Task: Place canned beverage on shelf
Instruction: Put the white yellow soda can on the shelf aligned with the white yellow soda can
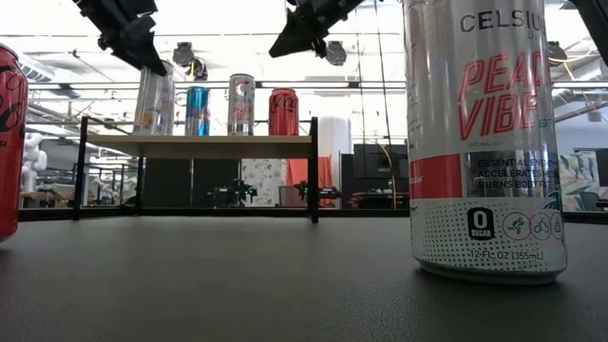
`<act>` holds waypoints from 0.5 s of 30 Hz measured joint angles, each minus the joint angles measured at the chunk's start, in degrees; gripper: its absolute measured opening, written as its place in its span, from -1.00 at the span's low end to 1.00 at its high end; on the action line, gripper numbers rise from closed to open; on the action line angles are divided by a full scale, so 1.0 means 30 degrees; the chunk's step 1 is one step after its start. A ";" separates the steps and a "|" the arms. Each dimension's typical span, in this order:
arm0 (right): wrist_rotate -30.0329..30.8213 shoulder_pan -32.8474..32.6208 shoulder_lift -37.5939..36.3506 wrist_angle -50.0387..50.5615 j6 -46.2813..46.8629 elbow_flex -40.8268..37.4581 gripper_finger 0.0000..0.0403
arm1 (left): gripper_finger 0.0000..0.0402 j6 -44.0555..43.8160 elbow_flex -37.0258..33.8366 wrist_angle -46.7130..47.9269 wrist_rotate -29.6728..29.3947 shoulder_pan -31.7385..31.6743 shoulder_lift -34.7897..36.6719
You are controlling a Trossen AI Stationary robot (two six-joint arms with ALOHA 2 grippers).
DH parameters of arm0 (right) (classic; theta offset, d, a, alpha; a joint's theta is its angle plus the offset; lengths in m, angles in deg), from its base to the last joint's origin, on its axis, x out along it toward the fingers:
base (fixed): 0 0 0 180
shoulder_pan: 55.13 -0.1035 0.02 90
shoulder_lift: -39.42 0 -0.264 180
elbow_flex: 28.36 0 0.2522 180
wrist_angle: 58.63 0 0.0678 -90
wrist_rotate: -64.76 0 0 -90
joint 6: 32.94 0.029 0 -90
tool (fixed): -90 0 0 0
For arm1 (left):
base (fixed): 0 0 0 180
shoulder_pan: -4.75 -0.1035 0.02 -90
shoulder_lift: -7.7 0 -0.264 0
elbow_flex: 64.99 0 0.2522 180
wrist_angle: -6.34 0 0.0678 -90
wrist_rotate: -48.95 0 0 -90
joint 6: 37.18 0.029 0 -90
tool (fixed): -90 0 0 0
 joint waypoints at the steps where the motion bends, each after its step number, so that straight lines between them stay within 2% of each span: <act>1: 0.0003 0.0000 0.0000 0.0082 0.0000 0.0004 -1.00 | 0.30 -0.0066 0.0000 0.0086 0.0007 -0.0059 0.0007; 8: 0.0000 0.0000 0.0000 0.0559 0.0000 0.0006 -1.00 | 0.31 -0.0469 0.0015 0.0424 0.0063 -0.0319 0.0277; 15: 0.0000 0.0000 0.0000 0.0558 0.0000 0.0006 -1.00 | 0.42 -0.0457 -0.0022 0.0573 -0.0254 -0.0319 0.0561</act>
